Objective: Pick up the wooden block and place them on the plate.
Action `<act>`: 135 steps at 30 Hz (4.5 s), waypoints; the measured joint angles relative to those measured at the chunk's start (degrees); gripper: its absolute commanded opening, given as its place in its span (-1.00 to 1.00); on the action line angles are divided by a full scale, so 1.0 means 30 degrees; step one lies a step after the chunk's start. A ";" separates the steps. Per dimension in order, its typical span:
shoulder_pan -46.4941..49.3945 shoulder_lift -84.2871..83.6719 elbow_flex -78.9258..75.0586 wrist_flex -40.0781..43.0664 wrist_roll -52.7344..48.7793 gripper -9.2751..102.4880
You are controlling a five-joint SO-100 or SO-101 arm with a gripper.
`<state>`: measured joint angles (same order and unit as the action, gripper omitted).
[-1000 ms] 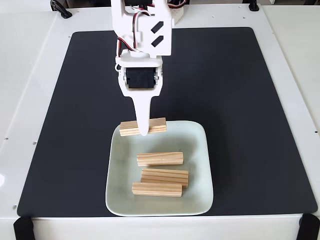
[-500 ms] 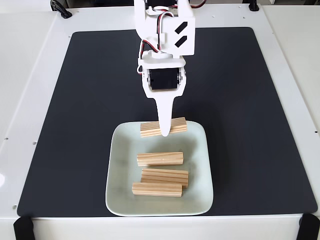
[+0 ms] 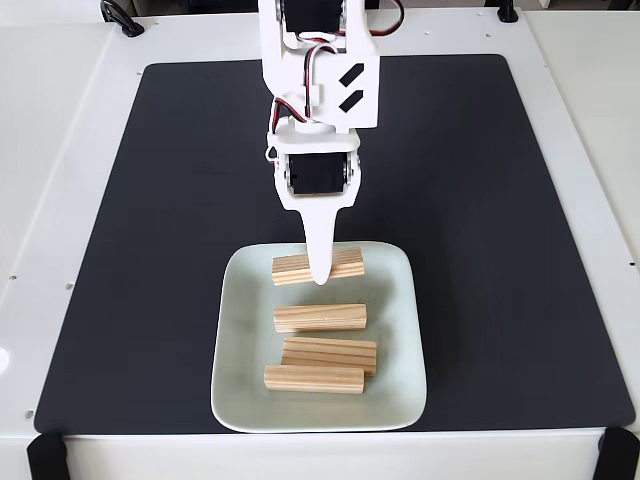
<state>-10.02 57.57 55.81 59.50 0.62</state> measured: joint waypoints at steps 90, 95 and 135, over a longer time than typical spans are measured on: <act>0.1230 3.2549 3.1904 -1.8779 -0.0908 -0.85; 0.1553 3.8496 3.5010 -1.8779 -0.0908 -0.85; 0.2607 4.5205 4.1543 -0.7441 0.3223 -0.84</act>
<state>-2.20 193.18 180.44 37.18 10.28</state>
